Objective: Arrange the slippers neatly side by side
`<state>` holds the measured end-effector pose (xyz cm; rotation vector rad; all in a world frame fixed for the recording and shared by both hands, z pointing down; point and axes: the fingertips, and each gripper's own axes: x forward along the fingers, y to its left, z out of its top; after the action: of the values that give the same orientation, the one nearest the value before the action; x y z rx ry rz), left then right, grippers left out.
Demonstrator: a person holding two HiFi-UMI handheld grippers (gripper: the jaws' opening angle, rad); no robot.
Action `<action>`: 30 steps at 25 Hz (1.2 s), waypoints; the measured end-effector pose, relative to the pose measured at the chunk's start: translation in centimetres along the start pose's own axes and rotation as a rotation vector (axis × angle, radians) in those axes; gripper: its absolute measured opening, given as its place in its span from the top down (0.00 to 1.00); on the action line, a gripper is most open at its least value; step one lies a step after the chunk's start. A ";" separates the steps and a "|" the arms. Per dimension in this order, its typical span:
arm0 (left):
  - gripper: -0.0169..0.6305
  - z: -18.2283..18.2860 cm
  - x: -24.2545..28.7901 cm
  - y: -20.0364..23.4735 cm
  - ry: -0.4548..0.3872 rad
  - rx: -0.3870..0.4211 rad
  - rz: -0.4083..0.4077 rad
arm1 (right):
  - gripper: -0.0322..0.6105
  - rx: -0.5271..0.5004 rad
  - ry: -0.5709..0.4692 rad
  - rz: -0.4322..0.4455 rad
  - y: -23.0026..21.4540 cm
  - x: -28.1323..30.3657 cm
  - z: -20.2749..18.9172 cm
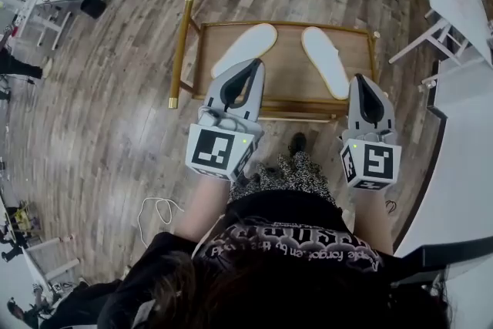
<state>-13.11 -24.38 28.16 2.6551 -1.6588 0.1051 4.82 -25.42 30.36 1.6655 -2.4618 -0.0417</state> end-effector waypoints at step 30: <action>0.99 -9.6 13.2 3.3 0.237 -0.089 -0.064 | 0.78 0.025 0.515 0.264 -3.4 16.0 -19.0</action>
<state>-10.85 -37.24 38.47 2.5137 -1.4694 0.3237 5.09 -40.16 50.65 1.1562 -2.2523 0.4002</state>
